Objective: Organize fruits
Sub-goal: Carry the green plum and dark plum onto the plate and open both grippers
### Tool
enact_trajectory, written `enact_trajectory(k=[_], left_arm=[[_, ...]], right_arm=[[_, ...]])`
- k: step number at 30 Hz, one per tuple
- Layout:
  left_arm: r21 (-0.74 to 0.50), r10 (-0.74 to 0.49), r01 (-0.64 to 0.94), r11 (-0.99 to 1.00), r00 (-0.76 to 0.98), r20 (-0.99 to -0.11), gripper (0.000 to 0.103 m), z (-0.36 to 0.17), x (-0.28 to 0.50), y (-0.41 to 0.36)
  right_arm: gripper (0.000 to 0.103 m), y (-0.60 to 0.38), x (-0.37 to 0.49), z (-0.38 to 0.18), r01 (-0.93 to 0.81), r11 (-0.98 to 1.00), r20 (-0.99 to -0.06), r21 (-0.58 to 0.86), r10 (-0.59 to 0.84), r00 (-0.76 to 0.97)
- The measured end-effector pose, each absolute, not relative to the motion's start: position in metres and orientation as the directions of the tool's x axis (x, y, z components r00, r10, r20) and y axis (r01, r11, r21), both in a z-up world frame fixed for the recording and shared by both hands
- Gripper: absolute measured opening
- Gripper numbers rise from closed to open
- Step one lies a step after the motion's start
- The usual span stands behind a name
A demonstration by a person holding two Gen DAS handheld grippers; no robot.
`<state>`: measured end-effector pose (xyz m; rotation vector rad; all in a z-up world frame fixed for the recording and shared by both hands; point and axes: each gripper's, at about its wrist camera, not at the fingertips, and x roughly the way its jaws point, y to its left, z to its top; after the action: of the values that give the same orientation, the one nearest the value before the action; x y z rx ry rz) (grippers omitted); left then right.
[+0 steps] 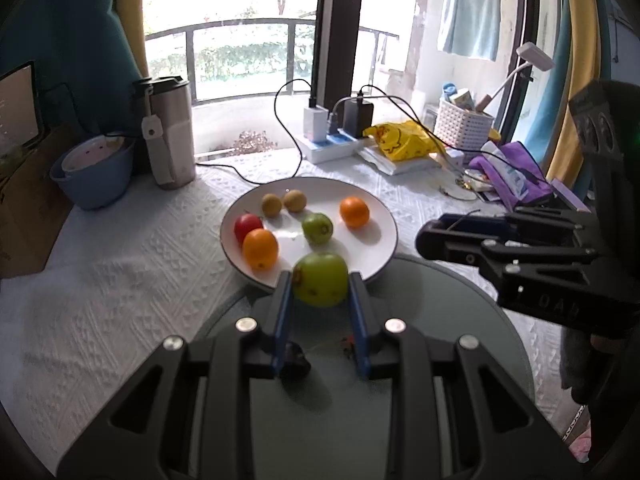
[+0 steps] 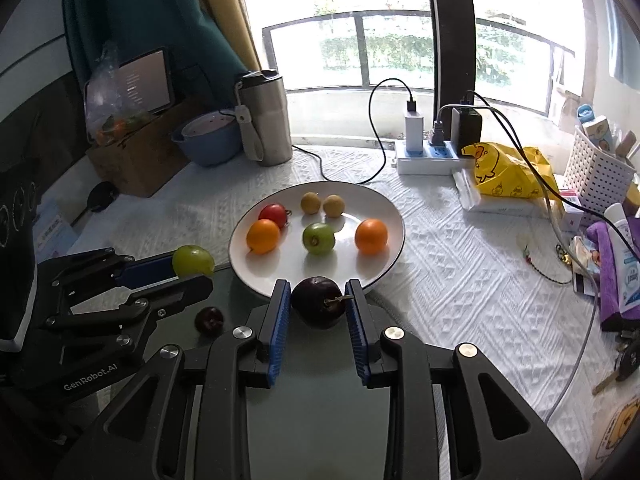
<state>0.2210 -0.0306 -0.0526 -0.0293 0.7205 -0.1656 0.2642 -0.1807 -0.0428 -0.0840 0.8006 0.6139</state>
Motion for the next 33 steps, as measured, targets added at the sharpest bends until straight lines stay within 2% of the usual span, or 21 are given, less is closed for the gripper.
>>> enact_trajectory(k=[21,33], left_arm=[[-0.116,-0.185,0.146,0.982,0.686,-0.704,0.028,-0.084,0.28,-0.024],[-0.149,-0.211,0.149,0.978,0.665,-0.717,0.028,-0.095,0.299,-0.02]], right_arm=[[0.03,-0.16,0.328,-0.081,-0.534,0.827,-0.742,0.178,0.469,0.479],[0.03,-0.144,0.355,-0.096,-0.522,0.841,-0.765,0.145,0.43,0.48]])
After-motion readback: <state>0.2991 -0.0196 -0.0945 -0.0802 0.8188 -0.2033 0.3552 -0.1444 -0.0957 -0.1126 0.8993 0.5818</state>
